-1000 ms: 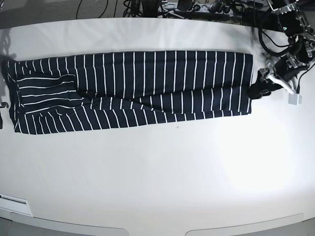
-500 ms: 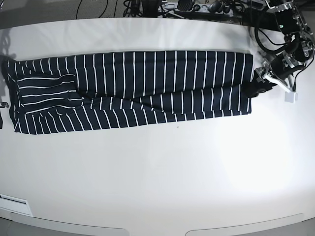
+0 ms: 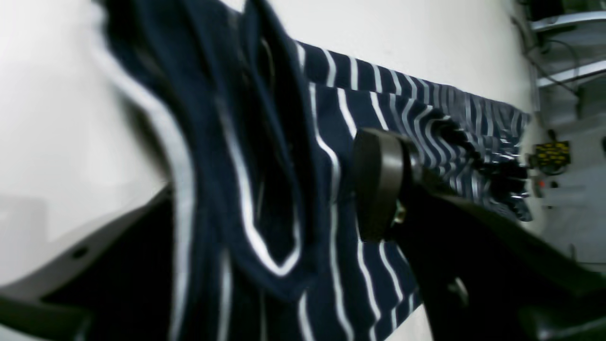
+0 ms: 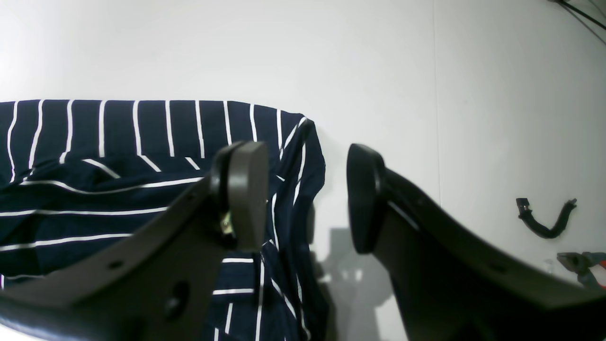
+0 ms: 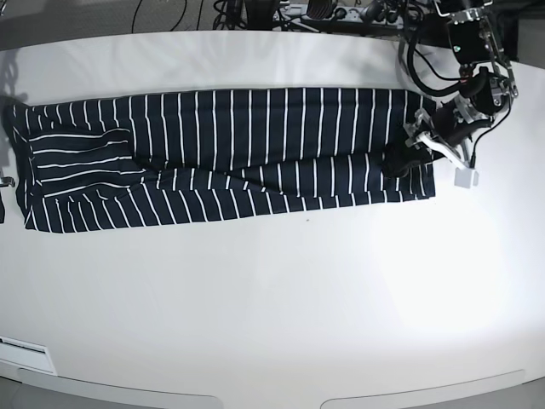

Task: Fold the T-shirt properly
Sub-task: 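Tug the grasped strip end with the left gripper to straighten it, then grasp both ends of the striped strip with both grippers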

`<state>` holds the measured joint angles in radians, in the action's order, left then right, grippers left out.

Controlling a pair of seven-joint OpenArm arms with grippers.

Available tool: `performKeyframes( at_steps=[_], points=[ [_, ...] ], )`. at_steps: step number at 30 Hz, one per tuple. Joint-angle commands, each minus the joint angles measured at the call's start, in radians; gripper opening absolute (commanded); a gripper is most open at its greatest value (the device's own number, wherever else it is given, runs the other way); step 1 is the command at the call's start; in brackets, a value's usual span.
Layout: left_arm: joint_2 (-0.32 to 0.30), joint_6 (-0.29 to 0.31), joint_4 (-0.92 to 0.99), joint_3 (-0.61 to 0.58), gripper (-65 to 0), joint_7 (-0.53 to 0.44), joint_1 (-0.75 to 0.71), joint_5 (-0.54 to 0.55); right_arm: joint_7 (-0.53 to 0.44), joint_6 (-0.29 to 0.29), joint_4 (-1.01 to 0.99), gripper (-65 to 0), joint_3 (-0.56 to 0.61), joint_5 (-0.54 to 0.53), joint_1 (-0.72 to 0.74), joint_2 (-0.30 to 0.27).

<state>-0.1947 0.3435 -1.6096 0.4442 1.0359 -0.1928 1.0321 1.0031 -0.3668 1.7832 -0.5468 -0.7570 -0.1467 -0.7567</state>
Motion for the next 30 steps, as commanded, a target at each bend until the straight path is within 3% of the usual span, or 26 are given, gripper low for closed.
performKeyframes(
  at_steps=[1,3,6,7,11,15,17,19,20,23,26,30],
  points=[
    [0.006,-0.024,0.002,-0.009,-30.9,0.045,-0.008,-0.053,-0.026,0.002,0.009,-35.0,-0.012,-0.002,0.014,-0.028],
    [0.012,-0.024,0.002,-0.009,-38.1,0.036,-0.008,-0.055,-0.026,0.003,0.009,-35.0,-0.012,-0.003,0.014,-0.028],
    [0.009,-0.027,0.002,-0.002,-60.7,0.033,0.0,-0.064,-0.025,0.001,0.009,-35.0,-0.012,-0.004,0.014,-0.028],
    [0.008,-0.027,0.002,0.001,-65.0,0.033,0.004,-0.076,-0.025,-0.003,0.009,-35.0,-0.012,-0.007,0.014,-0.028],
    [0.0,-0.027,0.002,0.037,-65.0,0.031,0.029,-0.109,-0.022,-0.038,0.009,-35.0,-0.012,-0.068,0.014,-0.027],
    [-0.042,-0.022,0.002,0.077,-65.0,-0.003,0.044,-0.124,-0.022,-0.146,0.009,-35.7,-0.012,-0.215,0.014,-0.027],
    [-0.065,0.002,0.002,0.098,-65.0,-0.037,0.044,-0.159,-0.021,-0.212,0.009,-44.8,-0.012,-0.301,0.014,-0.024],
    [-0.083,0.008,0.002,0.118,-65.0,-0.066,0.044,-0.217,-0.012,-0.248,0.009,-65.0,-0.012,-0.356,0.013,-0.014],
    [-0.09,0.01,0.002,0.124,-65.0,-0.071,0.043,-0.24,-0.006,-0.253,0.009,-65.0,-0.012,-0.368,0.013,-0.004],
    [-0.097,0.023,0.002,0.132,-65.0,-0.071,0.043,-0.253,-0.007,-0.252,0.009,-65.0,-0.002,-0.368,0.011,0.043],
    [-0.096,0.024,0.002,0.132,-65.0,-0.069,0.044,-0.194,-0.003,-0.264,0.009,-65.0,0.04,-0.359,0.011,0.097],
    [-0.096,0.05,0.002,0.132,-65.0,-0.049,0.043,-0.154,-0.014,-0.267,0.009,-65.0,0.158,-0.188,0.011,0.162]
  ],
)
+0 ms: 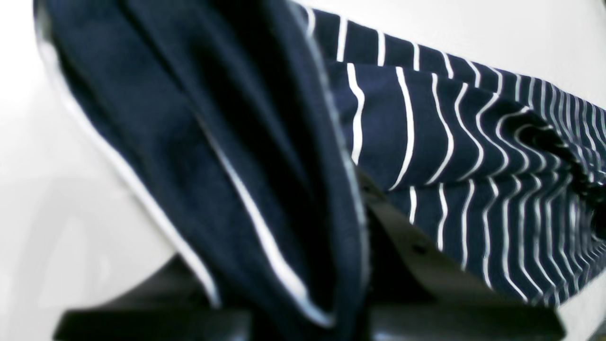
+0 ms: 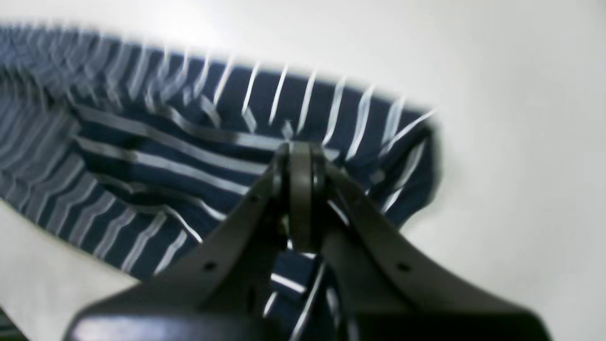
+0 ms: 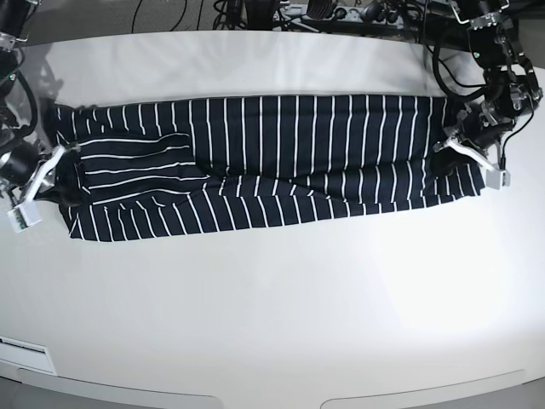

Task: Fold the T-shirt properly
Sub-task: 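Grasp both ends of the striped strip with both grippers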

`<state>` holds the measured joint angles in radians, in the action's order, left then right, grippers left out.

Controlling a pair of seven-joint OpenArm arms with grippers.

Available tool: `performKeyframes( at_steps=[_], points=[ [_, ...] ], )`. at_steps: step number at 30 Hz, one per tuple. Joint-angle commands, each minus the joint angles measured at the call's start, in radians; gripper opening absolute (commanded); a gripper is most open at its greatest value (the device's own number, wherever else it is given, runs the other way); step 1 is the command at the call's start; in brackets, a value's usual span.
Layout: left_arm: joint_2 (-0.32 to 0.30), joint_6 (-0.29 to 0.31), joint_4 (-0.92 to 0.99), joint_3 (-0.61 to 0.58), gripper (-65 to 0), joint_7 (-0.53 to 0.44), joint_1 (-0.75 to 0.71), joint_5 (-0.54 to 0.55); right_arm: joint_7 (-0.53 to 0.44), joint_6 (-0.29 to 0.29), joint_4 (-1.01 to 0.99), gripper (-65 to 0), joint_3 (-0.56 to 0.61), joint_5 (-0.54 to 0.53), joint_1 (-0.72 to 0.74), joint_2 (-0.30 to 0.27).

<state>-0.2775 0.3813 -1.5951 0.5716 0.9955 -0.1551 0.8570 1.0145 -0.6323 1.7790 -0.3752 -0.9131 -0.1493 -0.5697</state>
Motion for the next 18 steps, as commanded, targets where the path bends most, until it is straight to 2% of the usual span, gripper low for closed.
performKeyframes(
  at_steps=[1,5,9,14,18],
  points=[
    [-0.013,0.021,-0.013,0.005,-65.0,-0.004,0.006,0.027,-0.042,0.006,0.012,-65.0,0.022,0.02,0.014,-0.014],
    [-0.013,0.082,-0.013,0.005,-65.0,0.023,0.006,0.106,-0.141,0.035,-0.012,-65.0,0.154,0.232,0.014,0.011],
    [-0.014,0.132,-0.013,0.005,-65.0,0.058,0.006,0.184,-0.24,0.098,-0.069,-65.0,0.242,0.423,0.014,0.01],
    [-0.014,0.18,-0.013,0.005,-65.0,0.074,0.006,0.278,-0.293,0.11,-0.21,-65.0,0.297,0.463,0.014,0.01],
    [-0.014,0.254,-0.013,0.005,-65.0,0.144,0.006,0.428,-0.326,0.111,-0.306,-65.0,0.311,0.475,0.014,0.01]
  ],
)
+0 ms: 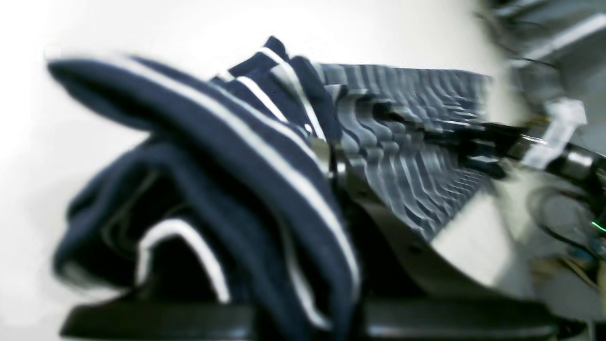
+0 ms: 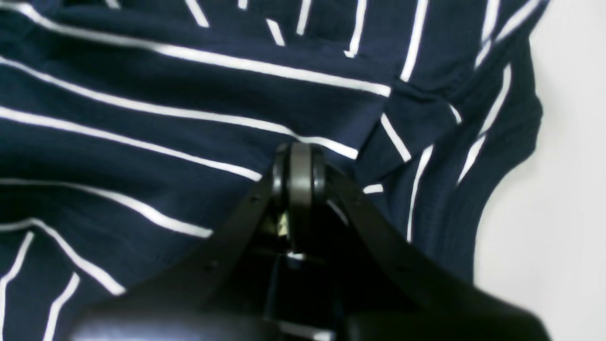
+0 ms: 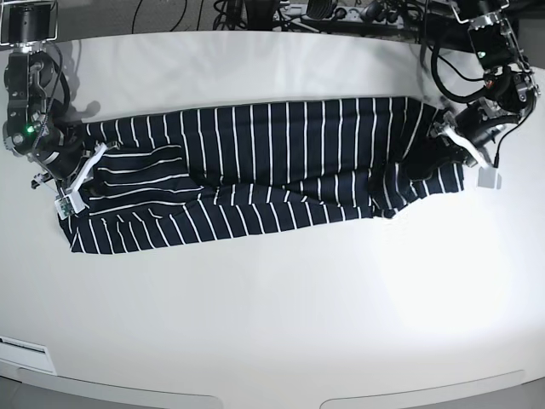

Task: Fold the T-shirt properly
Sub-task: 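Grasp both ends of the striped strip with both grippers, then lift the strip end with the left gripper and fold it toward the right gripper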

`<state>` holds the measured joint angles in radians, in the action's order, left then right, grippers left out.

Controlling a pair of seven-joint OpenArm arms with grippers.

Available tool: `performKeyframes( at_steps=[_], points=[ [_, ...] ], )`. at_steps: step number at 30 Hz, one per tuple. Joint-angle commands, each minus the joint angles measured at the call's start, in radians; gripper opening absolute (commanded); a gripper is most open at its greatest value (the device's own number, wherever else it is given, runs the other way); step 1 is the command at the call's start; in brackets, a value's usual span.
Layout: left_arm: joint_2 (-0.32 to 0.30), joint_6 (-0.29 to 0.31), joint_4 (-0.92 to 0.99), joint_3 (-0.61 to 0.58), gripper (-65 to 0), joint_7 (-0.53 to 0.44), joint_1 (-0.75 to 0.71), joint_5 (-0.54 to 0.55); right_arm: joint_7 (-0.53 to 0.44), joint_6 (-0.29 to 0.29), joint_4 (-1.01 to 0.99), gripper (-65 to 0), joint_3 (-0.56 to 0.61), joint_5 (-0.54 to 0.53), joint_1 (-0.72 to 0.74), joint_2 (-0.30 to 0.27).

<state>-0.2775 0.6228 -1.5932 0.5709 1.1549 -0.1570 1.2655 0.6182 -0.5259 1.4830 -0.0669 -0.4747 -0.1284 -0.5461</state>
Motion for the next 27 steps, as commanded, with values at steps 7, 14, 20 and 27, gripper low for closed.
performKeyframes(
  at_steps=[7,14,20,27],
  points=[
    [-0.008,0.075,-0.018,0.005,-65.0,0.103,0.01,0.218,0.111,0.005,-0.009,-65.0,0.003,0.024,-0.007,-0.013],
    [0.064,0.075,-0.019,-0.066,-65.0,0.095,0.068,0.218,0.146,-0.017,-0.008,-65.0,0.003,-0.05,-0.007,-0.011],
    [0.148,0.075,-0.019,-0.171,-65.0,0.072,0.13,0.204,0.172,-0.017,-0.008,-65.0,0.003,-0.048,-0.007,-0.002],
    [0.23,0.075,-0.019,-0.223,-65.0,-0.006,0.171,0.02,0.18,-0.04,-0.008,-65.0,0.003,-0.049,-0.007,-0.002]
  ],
)
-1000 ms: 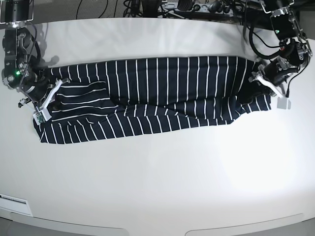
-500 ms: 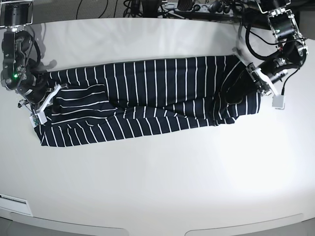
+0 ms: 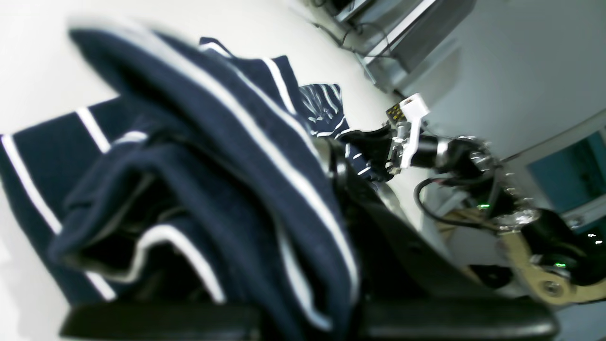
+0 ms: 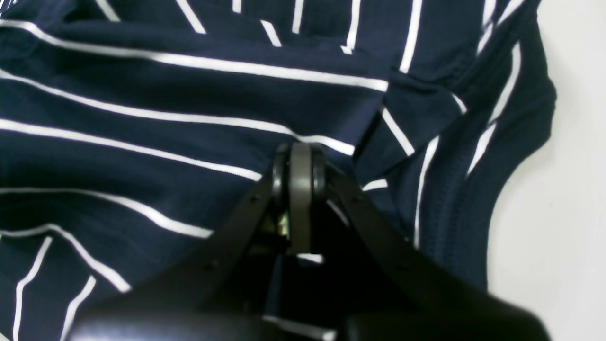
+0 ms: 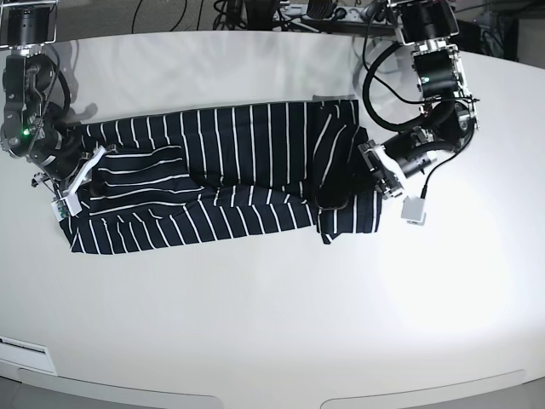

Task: Fold the T-shirt properly
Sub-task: 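Lift the strip end with the left gripper and fold it toward the right gripper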

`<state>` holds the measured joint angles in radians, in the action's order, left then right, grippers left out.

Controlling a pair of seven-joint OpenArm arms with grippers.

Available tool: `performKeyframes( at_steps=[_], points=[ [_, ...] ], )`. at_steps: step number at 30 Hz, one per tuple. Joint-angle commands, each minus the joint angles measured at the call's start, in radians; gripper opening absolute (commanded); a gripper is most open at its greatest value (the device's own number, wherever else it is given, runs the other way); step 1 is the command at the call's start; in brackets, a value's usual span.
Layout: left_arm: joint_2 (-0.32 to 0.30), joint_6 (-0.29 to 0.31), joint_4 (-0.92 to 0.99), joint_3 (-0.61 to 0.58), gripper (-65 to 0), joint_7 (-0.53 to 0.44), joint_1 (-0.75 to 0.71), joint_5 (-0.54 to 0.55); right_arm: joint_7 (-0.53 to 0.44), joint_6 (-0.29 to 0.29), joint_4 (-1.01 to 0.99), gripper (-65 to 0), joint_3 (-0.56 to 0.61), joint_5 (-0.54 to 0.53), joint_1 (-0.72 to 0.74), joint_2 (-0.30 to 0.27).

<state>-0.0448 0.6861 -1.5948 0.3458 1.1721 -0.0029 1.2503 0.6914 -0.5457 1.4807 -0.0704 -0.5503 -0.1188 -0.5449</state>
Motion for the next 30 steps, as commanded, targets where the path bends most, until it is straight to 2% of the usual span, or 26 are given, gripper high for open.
performKeyframes(
  at_steps=[1,5,10,13,14,16,17,18,25,28,30],
  points=[
    [0.002,0.012,-0.017,-0.008,-65.0,-0.027,0.016,0.016,0.107,-0.02,-0.006,-65.0,0.006,0.026,-0.017,-0.003],
    [0.012,0.012,-0.017,-0.047,-65.0,-0.029,0.015,-0.037,0.106,-0.02,-0.006,-65.0,0.006,0.027,-0.016,-0.003],
    [0.015,0.012,-0.017,-0.069,-65.0,-0.12,0.014,-0.092,0.108,-0.025,-0.006,-65.0,0.006,0.026,-0.016,-0.004],
    [0.014,0.012,-0.017,-0.085,-65.0,-0.129,0.014,-0.087,0.116,-0.042,-0.006,-65.0,0.006,0.025,-0.016,-0.004],
    [0.014,0.012,-0.017,-0.093,-61.0,-0.125,0.014,-0.086,0.117,-0.042,-0.006,-65.0,0.006,0.023,-0.016,-0.003],
    [0.014,0.012,-0.017,-0.116,-42.1,-0.117,0.014,-0.086,0.117,-0.042,-0.006,-65.0,0.006,0.023,-0.016,-0.004],
    [0.014,-0.009,-0.017,-0.132,-33.8,-0.118,0.014,-0.086,0.117,-0.042,-0.006,-65.0,0.006,0.023,-0.016,-0.003],
    [0.014,-0.02,-0.017,-0.148,-28.6,-0.118,0.014,-0.086,0.117,-0.042,-0.006,-65.0,0.006,0.023,-0.016,-0.004],
    [0.014,-0.029,-0.017,-0.175,-27.5,-0.147,0.014,-0.087,0.118,-0.041,-0.006,-65.0,0.006,0.023,-0.016,-0.004],
    [0.014,-0.076,-0.017,-0.173,-27.8,-0.172,0.014,-0.087,0.117,-0.034,-0.006,-65.0,0.006,0.023,-0.016,-0.004],
    [0.015,-0.077,-0.017,-0.175,-27.8,-0.175,0.014,-0.087,0.118,-0.034,-0.006,-65.0,0.006,0.022,-0.016,-0.004]
  ],
)
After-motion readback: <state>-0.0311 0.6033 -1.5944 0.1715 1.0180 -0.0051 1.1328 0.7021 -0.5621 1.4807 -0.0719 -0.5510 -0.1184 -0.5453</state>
